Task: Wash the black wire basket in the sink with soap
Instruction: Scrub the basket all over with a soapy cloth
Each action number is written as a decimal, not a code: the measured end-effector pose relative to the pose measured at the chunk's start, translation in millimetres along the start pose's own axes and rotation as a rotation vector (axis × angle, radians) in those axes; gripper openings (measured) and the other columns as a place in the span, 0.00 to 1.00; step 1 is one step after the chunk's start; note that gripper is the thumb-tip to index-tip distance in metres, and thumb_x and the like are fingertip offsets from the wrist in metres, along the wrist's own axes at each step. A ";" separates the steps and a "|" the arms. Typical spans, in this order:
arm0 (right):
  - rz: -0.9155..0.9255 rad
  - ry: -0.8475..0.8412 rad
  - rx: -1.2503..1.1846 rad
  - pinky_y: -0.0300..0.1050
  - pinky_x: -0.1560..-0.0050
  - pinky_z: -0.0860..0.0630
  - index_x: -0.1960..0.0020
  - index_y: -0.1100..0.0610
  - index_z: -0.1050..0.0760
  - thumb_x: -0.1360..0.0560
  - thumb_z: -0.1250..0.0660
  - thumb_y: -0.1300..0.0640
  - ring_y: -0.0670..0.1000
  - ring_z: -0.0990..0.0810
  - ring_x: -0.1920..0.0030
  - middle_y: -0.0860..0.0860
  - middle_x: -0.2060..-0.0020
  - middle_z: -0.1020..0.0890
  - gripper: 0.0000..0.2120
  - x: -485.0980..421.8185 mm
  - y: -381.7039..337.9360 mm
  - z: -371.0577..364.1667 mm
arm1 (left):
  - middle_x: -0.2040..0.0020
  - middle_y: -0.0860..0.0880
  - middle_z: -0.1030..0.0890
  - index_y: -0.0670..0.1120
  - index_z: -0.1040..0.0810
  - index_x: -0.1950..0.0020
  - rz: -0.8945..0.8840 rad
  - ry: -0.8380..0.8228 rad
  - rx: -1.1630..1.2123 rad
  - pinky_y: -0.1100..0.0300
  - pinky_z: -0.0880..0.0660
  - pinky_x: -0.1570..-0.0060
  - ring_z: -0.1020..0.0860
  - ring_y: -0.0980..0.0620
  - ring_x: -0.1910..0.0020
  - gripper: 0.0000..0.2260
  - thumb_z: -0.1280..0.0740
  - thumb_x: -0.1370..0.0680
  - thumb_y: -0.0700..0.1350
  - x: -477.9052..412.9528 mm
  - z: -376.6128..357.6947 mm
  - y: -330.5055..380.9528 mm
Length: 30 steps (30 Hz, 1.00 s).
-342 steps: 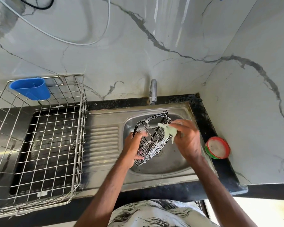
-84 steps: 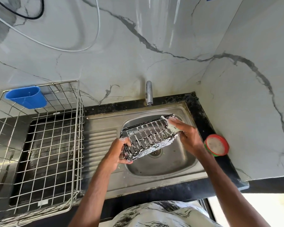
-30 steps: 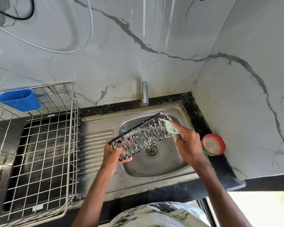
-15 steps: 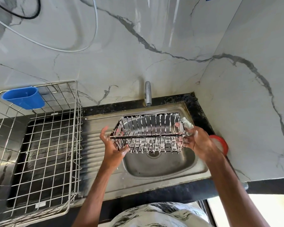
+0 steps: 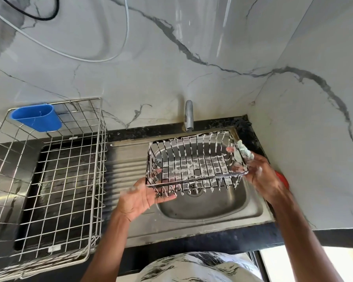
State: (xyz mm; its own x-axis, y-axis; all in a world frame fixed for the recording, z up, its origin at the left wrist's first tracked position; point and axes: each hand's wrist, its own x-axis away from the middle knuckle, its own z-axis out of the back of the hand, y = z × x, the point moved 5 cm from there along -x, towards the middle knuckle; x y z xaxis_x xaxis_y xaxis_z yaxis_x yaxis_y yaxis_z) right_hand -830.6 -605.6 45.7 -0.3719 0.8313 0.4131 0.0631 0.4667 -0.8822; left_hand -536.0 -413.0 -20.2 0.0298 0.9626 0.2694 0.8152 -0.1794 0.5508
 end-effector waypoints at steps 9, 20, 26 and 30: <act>0.028 0.052 -0.040 0.42 0.55 0.17 0.34 0.64 0.25 0.18 0.49 0.68 0.48 0.16 0.60 0.57 0.50 0.15 0.18 -5.7 4.4 13.9 | 0.31 0.33 0.24 0.37 0.28 0.24 0.146 0.235 -0.227 0.35 0.19 0.45 0.26 0.28 0.31 0.36 0.23 0.27 0.53 -18.5 1.4 5.4; 0.057 0.068 0.034 0.41 0.55 0.18 0.44 0.59 0.22 0.19 0.49 0.70 0.46 0.15 0.63 0.51 0.62 0.13 0.18 -1.7 -0.4 2.3 | 0.37 0.36 0.17 0.31 0.24 0.36 0.078 0.288 -0.251 0.45 0.14 0.55 0.14 0.39 0.47 0.26 0.23 0.29 0.42 -22.7 4.8 1.8; 0.128 0.115 0.311 0.54 0.42 0.20 0.36 0.62 0.22 0.20 0.45 0.71 0.55 0.15 0.48 0.57 0.49 0.14 0.18 -5.8 -10.7 1.4 | 0.32 0.35 0.21 0.27 0.32 0.28 0.045 0.379 -0.324 0.38 0.16 0.49 0.20 0.31 0.38 0.33 0.26 0.26 0.44 -28.4 18.6 4.5; 0.639 0.476 1.037 0.57 0.40 0.23 0.37 0.61 0.19 0.27 0.31 0.68 0.59 0.20 0.44 0.60 0.45 0.17 0.19 9.9 -45.1 0.5 | 0.37 0.36 0.17 0.39 0.16 0.44 0.015 0.391 -0.382 0.41 0.15 0.52 0.14 0.37 0.47 0.12 0.39 0.17 0.37 -36.1 10.8 -0.8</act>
State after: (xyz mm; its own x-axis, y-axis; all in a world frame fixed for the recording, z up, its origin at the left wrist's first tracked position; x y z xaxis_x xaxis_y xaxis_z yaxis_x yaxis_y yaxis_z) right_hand -837.6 -618.6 89.5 -0.1663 0.9423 -0.2904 -0.7125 -0.3184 -0.6252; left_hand -531.4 -445.4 -38.8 -0.2372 0.8252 0.5126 0.5456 -0.3234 0.7732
